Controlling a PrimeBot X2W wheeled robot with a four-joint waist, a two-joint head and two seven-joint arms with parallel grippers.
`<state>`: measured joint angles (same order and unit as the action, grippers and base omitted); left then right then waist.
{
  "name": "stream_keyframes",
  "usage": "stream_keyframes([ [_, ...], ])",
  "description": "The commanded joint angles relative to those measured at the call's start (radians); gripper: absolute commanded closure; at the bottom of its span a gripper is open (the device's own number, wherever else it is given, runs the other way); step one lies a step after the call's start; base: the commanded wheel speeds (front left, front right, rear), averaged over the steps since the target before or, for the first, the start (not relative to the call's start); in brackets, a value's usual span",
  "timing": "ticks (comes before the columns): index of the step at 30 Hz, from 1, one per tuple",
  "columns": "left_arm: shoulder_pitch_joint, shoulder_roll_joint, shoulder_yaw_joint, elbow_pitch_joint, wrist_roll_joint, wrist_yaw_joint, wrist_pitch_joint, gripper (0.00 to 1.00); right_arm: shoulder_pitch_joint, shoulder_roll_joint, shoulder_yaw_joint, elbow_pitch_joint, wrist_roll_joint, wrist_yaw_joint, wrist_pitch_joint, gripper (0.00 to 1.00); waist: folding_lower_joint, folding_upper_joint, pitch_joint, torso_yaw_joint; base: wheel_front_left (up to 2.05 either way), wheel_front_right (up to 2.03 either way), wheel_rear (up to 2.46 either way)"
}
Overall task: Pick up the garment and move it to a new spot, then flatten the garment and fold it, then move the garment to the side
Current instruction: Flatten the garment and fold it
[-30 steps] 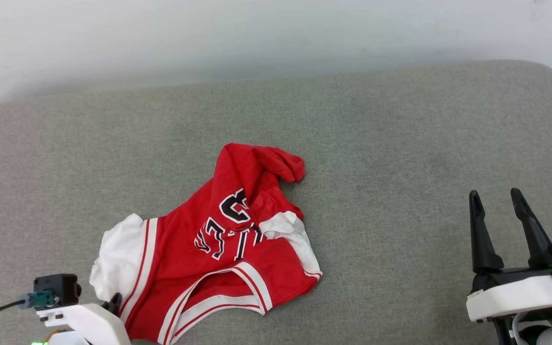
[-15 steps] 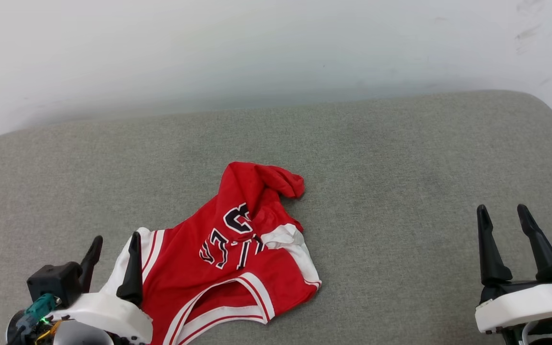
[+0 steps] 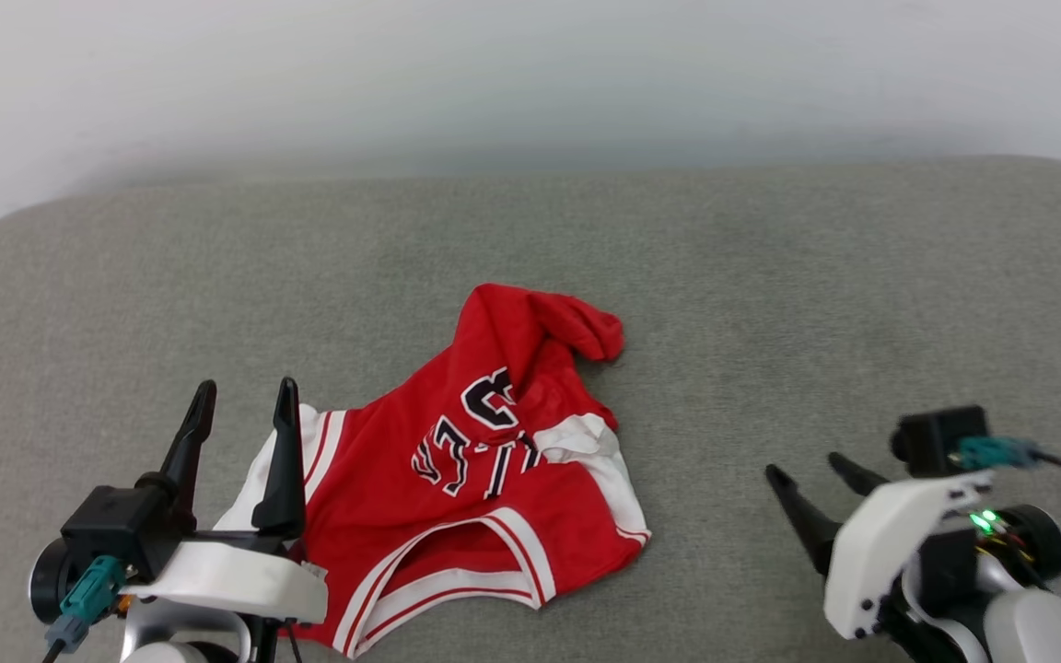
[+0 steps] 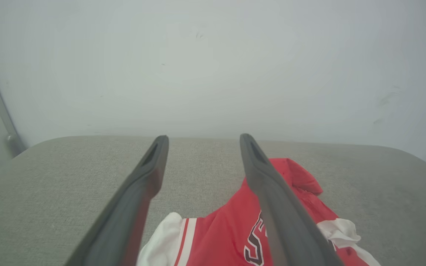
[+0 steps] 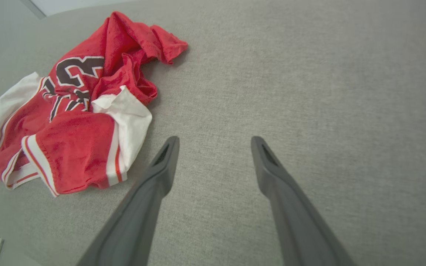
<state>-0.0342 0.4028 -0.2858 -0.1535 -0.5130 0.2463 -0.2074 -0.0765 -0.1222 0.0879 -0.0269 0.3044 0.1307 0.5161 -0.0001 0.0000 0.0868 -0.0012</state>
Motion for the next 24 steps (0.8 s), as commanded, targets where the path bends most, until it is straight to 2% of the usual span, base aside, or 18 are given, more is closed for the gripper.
stream_keyframes([
  [1,-0.016,-0.001,-0.001,-0.005,0.007,0.000,-0.008,0.00,-0.022,-0.005,0.017,0.006,0.013,0.000,0.023,0.00,0.0001,0.0000,0.022,0.022,0.00,0.00,0.00],
  [5,-0.038,-0.011,-0.013,-0.003,0.015,-0.005,-0.014,0.00,-0.104,-0.039,0.135,0.046,0.072,0.000,0.146,0.00,0.0001,0.0000,0.054,0.057,0.00,0.00,0.00],
  [6,-0.052,-0.018,-0.017,0.008,0.016,-0.011,-0.020,0.00,-0.170,-0.060,0.223,0.093,0.105,0.000,0.192,0.00,0.0001,0.0000,0.077,0.075,0.00,0.00,0.00],
  [13,-0.078,-0.034,-0.026,0.034,0.013,-0.026,-0.032,0.00,-0.292,-0.069,0.374,0.260,0.153,0.000,0.201,0.00,0.0001,0.0000,0.116,0.100,0.00,0.00,0.00],
  [20,-0.090,-0.040,-0.031,0.052,0.014,-0.033,-0.037,0.00,-0.310,-0.052,0.473,0.447,0.183,0.000,0.212,0.00,0.0001,0.0000,0.129,0.102,0.00,0.00,0.00],
  [21,-0.091,-0.040,-0.032,0.053,0.013,-0.034,-0.037,0.00,-0.311,-0.048,0.483,0.466,0.189,0.000,0.209,0.55,0.0001,0.0000,0.130,0.102,0.00,0.00,0.00],
  [22,-0.091,-0.040,-0.033,0.055,0.013,-0.033,-0.038,0.00,-0.315,-0.044,0.491,0.479,0.194,0.000,0.202,1.00,0.0001,0.0000,0.130,0.101,0.00,0.00,0.00],
  [24,-0.092,-0.039,-0.033,0.060,0.012,-0.034,-0.038,0.00,-0.329,-0.039,0.496,0.491,0.204,0.000,0.181,1.00,0.0001,0.0000,0.125,0.097,0.00,0.00,0.00],
])
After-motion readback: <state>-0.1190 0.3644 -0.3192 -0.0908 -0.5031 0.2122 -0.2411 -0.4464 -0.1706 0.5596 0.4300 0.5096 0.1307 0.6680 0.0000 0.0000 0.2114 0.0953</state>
